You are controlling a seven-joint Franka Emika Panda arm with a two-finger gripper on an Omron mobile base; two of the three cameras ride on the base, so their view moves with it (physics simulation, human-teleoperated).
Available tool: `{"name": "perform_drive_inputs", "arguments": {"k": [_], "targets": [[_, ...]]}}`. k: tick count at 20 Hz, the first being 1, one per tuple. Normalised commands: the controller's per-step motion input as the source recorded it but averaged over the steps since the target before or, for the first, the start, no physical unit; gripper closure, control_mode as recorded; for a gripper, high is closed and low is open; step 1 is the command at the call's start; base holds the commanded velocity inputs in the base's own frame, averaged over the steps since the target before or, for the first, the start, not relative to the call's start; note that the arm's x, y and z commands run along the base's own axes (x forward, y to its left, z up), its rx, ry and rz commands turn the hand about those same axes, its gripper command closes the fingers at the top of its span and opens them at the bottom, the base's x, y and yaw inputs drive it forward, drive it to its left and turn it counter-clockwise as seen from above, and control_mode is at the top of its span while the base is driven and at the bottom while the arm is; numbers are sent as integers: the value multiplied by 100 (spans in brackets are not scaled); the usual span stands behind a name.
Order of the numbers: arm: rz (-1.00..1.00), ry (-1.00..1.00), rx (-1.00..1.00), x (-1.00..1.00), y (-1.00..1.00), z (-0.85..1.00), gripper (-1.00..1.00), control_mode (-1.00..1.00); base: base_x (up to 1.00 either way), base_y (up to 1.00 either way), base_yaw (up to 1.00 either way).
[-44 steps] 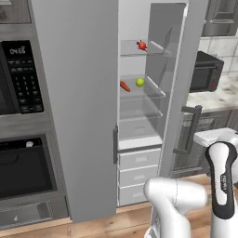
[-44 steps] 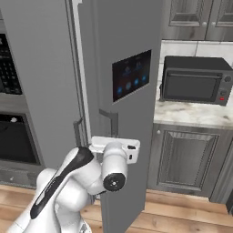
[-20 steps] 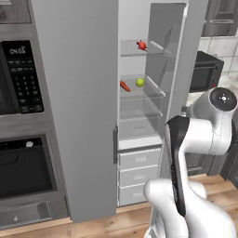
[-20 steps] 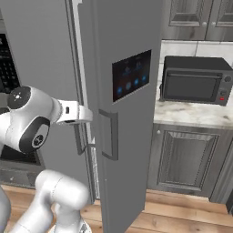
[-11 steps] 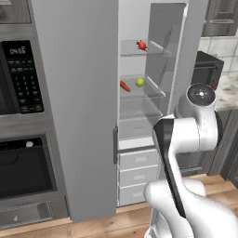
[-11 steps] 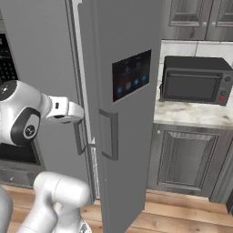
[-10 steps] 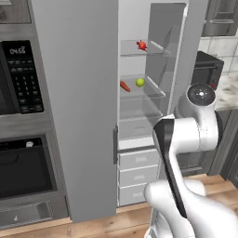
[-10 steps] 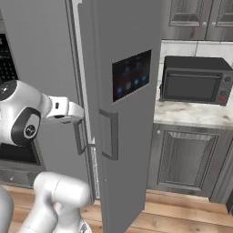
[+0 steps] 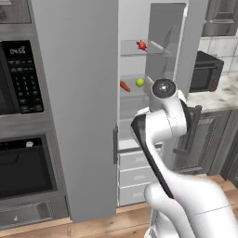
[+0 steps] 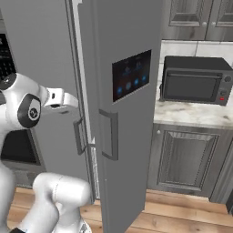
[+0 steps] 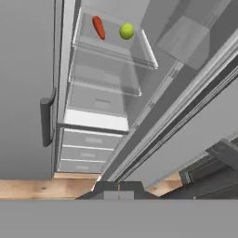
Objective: Open the fridge, remove the pear, carrot, and fish, and place them on any counter.
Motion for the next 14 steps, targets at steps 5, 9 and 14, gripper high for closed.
{"name": "perform_drive_inputs", "arguments": {"k": [5, 9, 14], "targets": [[-17, 0, -4, 93, 36, 9, 100, -100, 0, 0, 0], [-21, 0, -2, 79, 0, 23, 100, -100, 0, 0, 0], [-17, 3, 0, 73, -4, 14, 100, -100, 0, 0, 0]]}}
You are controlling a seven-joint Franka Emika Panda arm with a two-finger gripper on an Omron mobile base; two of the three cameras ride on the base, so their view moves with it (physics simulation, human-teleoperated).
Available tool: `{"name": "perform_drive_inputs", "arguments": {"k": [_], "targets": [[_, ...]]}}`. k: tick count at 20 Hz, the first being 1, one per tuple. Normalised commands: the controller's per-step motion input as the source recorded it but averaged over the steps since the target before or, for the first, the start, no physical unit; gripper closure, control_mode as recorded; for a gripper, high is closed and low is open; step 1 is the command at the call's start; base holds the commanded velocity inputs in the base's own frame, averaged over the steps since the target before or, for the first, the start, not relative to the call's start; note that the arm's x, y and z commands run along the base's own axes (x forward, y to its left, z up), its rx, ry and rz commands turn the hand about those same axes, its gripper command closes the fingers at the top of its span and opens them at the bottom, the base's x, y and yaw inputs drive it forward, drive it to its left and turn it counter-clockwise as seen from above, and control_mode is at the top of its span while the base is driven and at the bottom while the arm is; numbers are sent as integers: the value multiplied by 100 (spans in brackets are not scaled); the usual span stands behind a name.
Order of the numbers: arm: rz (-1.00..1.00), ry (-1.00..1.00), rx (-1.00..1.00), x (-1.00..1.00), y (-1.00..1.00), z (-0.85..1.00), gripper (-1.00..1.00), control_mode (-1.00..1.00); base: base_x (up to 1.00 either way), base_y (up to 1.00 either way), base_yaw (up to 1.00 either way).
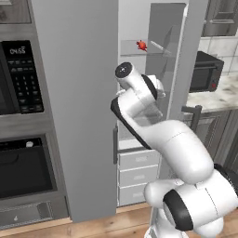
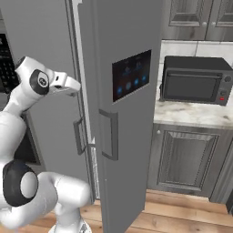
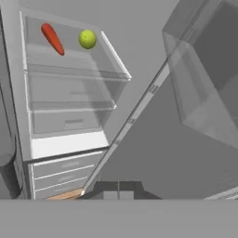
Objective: Open the fridge, remove the pear, carrot, and fish, and place them on any counter.
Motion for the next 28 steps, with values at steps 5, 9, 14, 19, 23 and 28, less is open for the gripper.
{"name": "perform_drive_inputs", "arguments": {"k": [5, 9, 14, 19, 23, 28], "targets": [[-10, 0, 0, 79, -3, 2, 100, -100, 0, 0, 0], [-7, 0, -2, 67, -31, 0, 100, -100, 0, 0, 0], [-5, 0, -3, 41, -76, 0, 100, -100, 0, 0, 0], [-6, 0, -1, 5, -99, 0, 100, -100, 0, 0, 0], [-8, 0, 0, -58, -100, -7, 100, -100, 0, 0, 0], [-8, 0, 1, -81, -100, -12, 100, -100, 0, 0, 0]]}}
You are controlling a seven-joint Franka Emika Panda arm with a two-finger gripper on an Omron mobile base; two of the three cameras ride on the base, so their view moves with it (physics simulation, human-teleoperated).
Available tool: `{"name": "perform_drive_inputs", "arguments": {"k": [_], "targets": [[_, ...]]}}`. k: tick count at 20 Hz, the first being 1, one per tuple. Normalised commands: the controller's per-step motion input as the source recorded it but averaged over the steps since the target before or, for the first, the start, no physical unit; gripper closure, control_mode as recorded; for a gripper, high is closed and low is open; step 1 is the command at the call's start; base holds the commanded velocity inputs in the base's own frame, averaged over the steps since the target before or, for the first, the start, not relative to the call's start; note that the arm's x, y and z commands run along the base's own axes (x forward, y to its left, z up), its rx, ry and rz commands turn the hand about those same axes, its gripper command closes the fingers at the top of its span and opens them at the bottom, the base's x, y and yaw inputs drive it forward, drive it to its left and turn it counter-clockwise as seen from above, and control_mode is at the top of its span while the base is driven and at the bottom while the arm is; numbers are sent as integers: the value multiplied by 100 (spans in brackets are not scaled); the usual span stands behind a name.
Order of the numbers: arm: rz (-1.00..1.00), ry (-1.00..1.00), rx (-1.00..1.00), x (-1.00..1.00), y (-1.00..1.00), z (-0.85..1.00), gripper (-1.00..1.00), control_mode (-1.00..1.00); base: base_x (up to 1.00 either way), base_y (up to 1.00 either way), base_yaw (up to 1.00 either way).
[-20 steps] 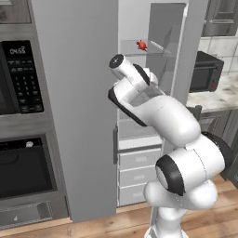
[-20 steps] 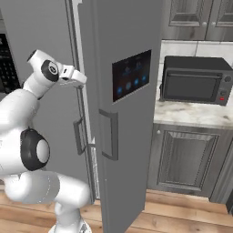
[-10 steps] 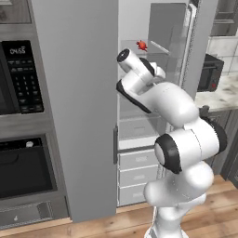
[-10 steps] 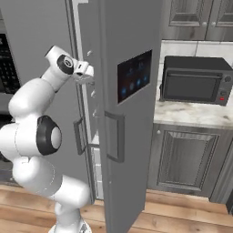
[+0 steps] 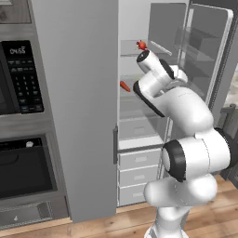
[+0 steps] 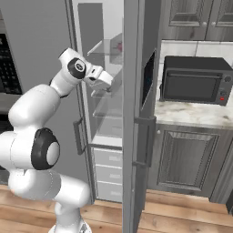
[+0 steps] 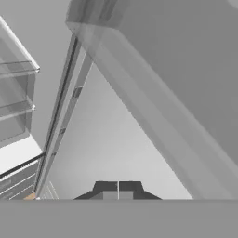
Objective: Open the fridge, remove the pear, carrot, and fish, and place them on any counter.
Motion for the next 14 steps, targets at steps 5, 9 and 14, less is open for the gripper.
{"name": "perform_drive_inputs", "arguments": {"k": [5, 9, 14], "targets": [[-6, 0, 10, -31, -100, -3, 100, -100, 0, 0, 0], [0, 0, 16, 0, -83, 0, 100, -100, 0, 0, 0], [15, 0, 9, 0, -44, 0, 100, -100, 0, 0, 0]]}}
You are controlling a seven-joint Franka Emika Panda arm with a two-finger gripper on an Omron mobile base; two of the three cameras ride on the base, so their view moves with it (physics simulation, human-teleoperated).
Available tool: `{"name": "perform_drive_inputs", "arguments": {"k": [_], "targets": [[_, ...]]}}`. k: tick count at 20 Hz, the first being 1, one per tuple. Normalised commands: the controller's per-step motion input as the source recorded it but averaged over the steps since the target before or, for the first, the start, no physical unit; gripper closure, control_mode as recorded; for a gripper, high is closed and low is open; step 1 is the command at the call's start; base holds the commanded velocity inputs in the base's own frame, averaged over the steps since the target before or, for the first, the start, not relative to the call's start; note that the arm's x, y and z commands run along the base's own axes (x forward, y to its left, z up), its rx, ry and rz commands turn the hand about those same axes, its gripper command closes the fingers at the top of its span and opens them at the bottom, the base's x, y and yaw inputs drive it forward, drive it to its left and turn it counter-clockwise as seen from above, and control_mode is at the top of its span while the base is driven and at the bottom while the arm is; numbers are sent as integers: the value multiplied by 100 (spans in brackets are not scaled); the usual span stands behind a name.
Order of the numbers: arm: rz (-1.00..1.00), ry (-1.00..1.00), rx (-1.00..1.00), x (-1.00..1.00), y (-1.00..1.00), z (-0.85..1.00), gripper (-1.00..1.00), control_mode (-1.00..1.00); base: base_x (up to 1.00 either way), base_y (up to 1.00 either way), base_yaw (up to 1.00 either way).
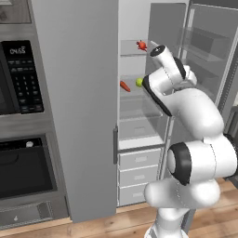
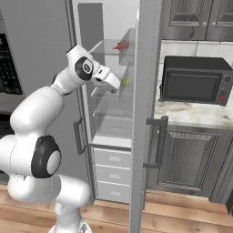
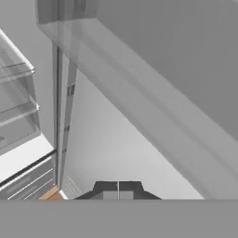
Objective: Open the fridge, remove the pear, carrot, and fish, and place them on any counter.
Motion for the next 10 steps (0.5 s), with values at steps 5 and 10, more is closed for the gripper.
{"name": "perform_drive_inputs", "arguments": {"k": [5, 10], "targets": [[33, -7, 0, -53, 49, 0, 100, -100, 0, 0, 0], [56, -2, 2, -40, 96, 0, 100, -100, 0, 0, 0]]}}
